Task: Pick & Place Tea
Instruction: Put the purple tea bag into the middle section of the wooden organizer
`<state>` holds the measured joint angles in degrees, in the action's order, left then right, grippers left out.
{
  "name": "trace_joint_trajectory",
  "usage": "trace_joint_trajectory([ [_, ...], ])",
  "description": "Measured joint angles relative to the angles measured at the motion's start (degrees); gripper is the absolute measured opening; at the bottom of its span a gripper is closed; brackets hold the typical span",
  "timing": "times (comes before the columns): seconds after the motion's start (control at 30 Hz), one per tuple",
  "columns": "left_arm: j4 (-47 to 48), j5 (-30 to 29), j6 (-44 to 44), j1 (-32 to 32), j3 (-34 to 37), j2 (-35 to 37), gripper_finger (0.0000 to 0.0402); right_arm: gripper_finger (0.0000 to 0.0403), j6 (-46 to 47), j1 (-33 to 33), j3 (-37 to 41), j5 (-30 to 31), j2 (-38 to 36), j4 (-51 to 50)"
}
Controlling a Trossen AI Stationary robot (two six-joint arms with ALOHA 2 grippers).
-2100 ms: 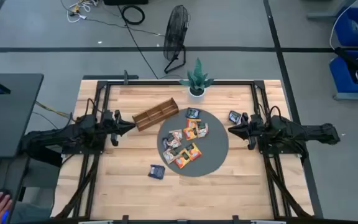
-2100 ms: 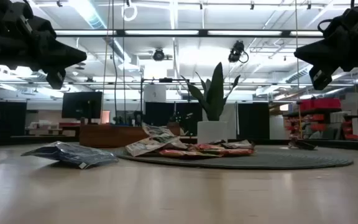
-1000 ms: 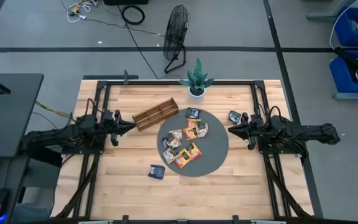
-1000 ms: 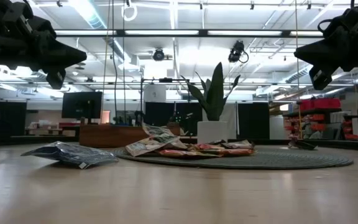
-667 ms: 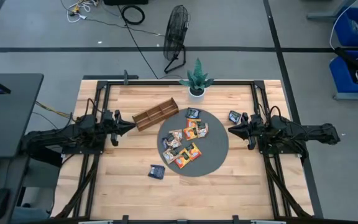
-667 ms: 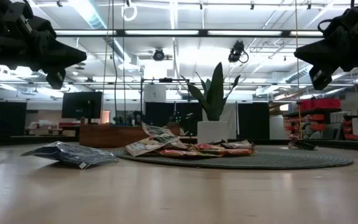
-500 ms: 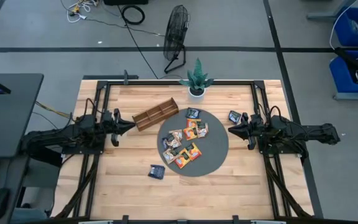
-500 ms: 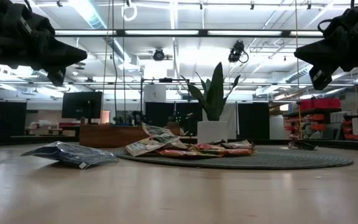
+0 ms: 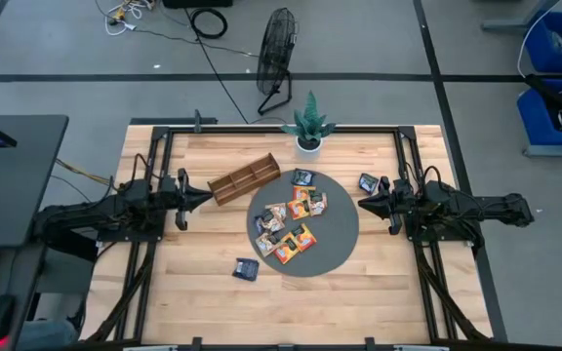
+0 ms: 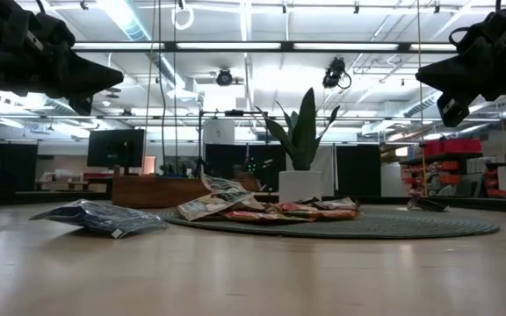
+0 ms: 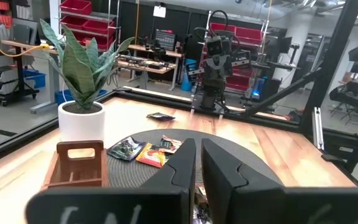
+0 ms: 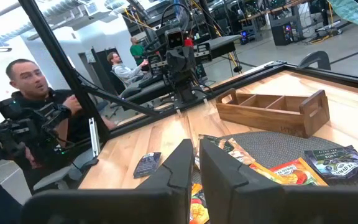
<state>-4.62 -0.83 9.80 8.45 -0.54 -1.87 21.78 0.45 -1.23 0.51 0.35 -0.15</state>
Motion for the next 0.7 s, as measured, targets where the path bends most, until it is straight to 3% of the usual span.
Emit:
trace_joint_trajectory([
  [0.5,-1.80,-0.45,0.74,-0.02,0.00,0.00,0.0030,0.0036,-1.29,-0.12,0.00,0.70,-0.01,0.09],
  [0.57,-2.77,-0.47,5.37,0.00,0.00,0.00,0.0030,0.0036,-0.84,-0.24,0.00,1.47,0.00,0.41],
  [0.7,-7.37,-1.37,23.26,0.00,0.00,0.02,0.0030,0.0036,13.79,-0.22,0.00,2.52,-0.03,2.45],
])
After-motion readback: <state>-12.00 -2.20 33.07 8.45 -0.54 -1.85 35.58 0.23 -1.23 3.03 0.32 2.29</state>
